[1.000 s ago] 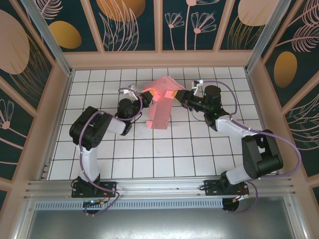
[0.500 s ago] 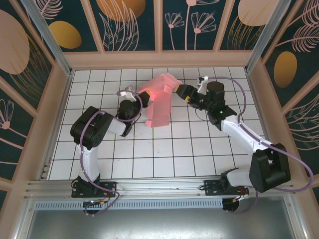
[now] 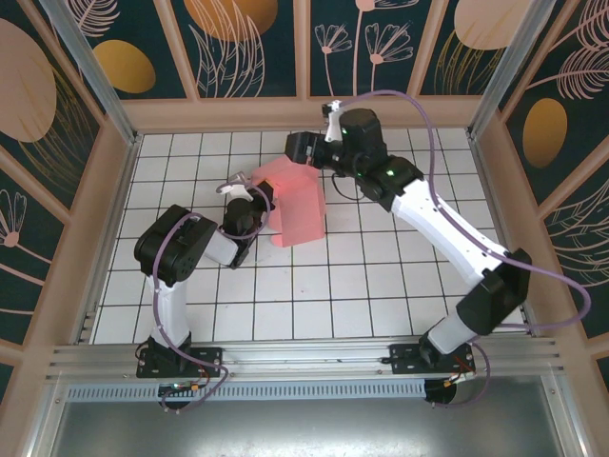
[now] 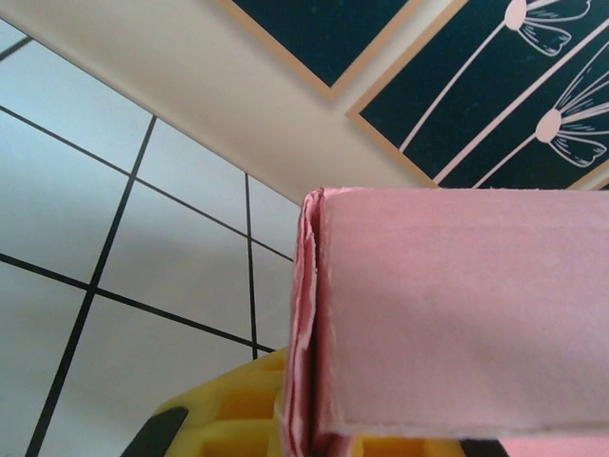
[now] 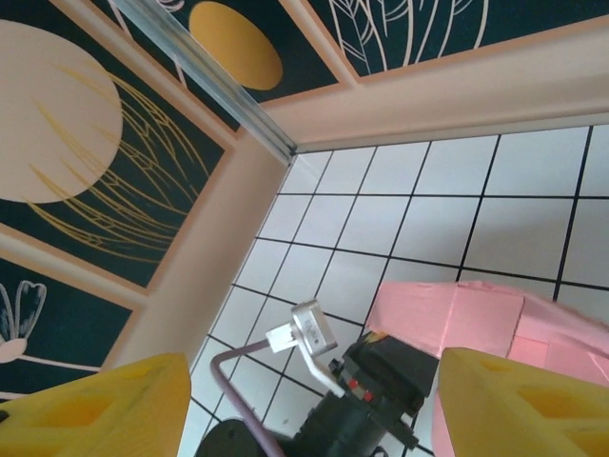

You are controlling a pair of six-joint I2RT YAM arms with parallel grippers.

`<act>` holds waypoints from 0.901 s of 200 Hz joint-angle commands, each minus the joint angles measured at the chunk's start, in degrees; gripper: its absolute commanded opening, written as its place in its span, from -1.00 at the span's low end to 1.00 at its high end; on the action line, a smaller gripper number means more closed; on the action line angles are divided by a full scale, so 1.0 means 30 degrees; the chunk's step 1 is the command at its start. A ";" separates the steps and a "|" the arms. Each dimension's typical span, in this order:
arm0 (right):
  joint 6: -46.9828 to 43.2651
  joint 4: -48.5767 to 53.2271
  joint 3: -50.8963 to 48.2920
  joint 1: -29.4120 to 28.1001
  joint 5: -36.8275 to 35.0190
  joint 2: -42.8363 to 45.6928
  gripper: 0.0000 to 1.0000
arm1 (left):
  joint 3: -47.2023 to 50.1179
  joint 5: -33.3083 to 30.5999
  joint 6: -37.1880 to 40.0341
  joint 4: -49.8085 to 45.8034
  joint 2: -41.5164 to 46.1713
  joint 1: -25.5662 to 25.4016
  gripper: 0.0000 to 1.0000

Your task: Fold the paper box

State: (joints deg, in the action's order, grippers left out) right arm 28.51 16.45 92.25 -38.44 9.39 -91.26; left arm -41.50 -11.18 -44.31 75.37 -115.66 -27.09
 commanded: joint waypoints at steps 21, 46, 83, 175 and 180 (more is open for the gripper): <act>-0.0513 0.4347 0.3598 -0.0425 -0.1864 -0.3425 0.27 | 0.0128 -0.0667 0.0401 0.1370 0.0384 0.0038 -1.00; -0.0190 0.5074 0.4792 -0.0545 -0.1782 -0.4824 0.08 | 0.0120 -0.0817 0.0285 0.1384 0.0166 0.0036 -1.00; 0.0189 0.5462 0.5383 -0.0548 -0.1617 -0.5978 -0.10 | 0.0121 -0.0812 0.0236 0.1398 0.0129 0.0029 -1.00; 0.0836 0.5963 0.6208 -0.0588 -0.1429 -0.6716 -0.93 | 0.0299 -0.1192 0.0711 0.0988 0.0336 0.0036 -1.00; 0.0866 0.5969 0.6187 -0.0605 -0.1444 -0.6698 -0.94 | 0.0297 -0.1192 0.0725 0.0937 0.0320 0.0036 -1.00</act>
State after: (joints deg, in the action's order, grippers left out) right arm 30.22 33.39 108.66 -39.75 5.58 -110.61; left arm -41.04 -13.96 -43.55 76.49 -115.66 -27.09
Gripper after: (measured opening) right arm 0.055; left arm 0.052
